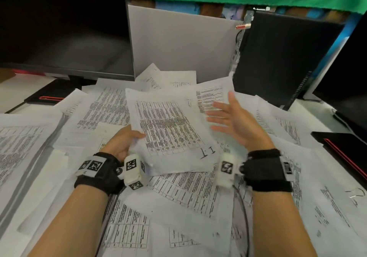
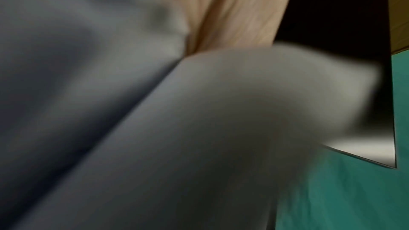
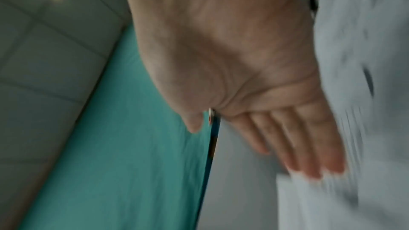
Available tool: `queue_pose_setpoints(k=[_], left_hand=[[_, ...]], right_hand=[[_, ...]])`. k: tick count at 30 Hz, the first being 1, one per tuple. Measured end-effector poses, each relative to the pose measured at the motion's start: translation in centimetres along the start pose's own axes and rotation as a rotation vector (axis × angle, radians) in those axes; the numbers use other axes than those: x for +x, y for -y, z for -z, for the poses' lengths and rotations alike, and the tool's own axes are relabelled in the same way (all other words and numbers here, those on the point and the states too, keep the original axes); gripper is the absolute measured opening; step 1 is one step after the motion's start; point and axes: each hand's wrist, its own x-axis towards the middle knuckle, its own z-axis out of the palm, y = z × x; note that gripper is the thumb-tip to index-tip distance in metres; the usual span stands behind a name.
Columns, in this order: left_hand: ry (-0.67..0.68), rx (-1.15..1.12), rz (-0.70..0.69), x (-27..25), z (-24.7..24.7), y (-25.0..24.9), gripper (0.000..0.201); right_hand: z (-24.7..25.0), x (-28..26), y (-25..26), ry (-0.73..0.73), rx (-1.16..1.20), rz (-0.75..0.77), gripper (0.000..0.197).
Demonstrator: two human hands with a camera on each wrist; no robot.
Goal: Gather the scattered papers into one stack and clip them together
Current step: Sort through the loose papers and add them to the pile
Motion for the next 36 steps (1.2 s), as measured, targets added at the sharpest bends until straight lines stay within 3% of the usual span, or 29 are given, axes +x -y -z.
queue_pose_setpoints(k=[2, 4, 5, 7, 8, 9, 11, 14, 17, 19, 21, 24, 27, 29, 31, 33, 36], left_hand=[[-0.055, 0.034, -0.036, -0.3, 0.0, -0.4, 0.026], [-0.085, 0.074, -0.070, -0.2, -0.1, -0.6, 0.027], [-0.082, 0.080, -0.084, -0.2, -0.2, -0.7, 0.028], [-0.089, 0.063, -0.105, -0.8, -0.3, -0.9, 0.027], [-0.089, 0.013, -0.102, -1.2, -0.4, -1.0, 0.022], [-0.090, -0.045, -0.097, -1.6, -0.5, -1.1, 0.024], [-0.086, -0.073, -0.105, -2.1, -0.5, -1.1, 0.042], [-0.074, -0.041, -0.075, -2.6, -0.8, -1.2, 0.057], [-0.004, 0.033, -0.040, -3.1, -2.0, -1.6, 0.018], [0.047, 0.114, -0.023, -3.7, -2.7, -1.6, 0.018], [0.155, 0.125, -0.018, -4.8, -2.7, -2.6, 0.022], [0.257, 0.251, 0.033, -5.4, -2.6, -4.1, 0.031], [0.302, 0.320, 0.030, -6.0, -3.1, -6.1, 0.013], [0.344, 0.432, 0.049, -5.9, -3.0, -6.7, 0.017], [0.348, 0.665, 0.084, -6.0, -3.1, -6.8, 0.043], [0.358, 0.818, 0.154, -6.1, -3.2, -6.6, 0.058], [0.510, 0.766, 0.239, -6.1, -3.5, -5.7, 0.045]], right_hand=[[3.5, -0.6, -0.2, -0.271, -0.396, -0.137, 0.056], [6.2, -0.7, -1.3, -0.316, -0.760, -0.320, 0.069], [6.7, -0.6, -1.7, -0.264, -0.804, -0.378, 0.082], [7.0, 0.0, -2.4, -0.168, -0.597, -0.388, 0.106], [7.2, 0.4, -2.6, -0.154, -0.429, -0.347, 0.109], [7.2, 0.8, -2.8, -0.160, -0.273, -0.291, 0.098], [6.6, 0.8, -3.0, -0.209, -0.107, -0.167, 0.060], [6.1, 0.3, -3.3, -0.297, -0.306, -0.084, 0.020], [6.6, -0.9, -2.3, -0.571, -0.563, 0.156, 0.019], [7.4, -1.8, -1.3, -0.807, -0.459, 0.303, 0.022], [8.2, -1.9, -0.9, -0.929, -0.319, 0.339, 0.024], [10.1, -1.6, -1.9, -0.839, -0.265, 0.241, 0.028], [11.8, -2.5, -2.1, -0.688, -0.383, 0.046, 0.015], [12.6, -3.4, -2.4, -0.434, -0.410, -0.126, 0.021], [12.4, -4.0, -3.2, -0.216, -0.390, -0.284, 0.027], [11.4, -3.6, -4.5, -0.235, -0.419, -0.313, 0.023], [10.3, -2.1, -5.1, -0.369, -0.657, -0.181, 0.028]])
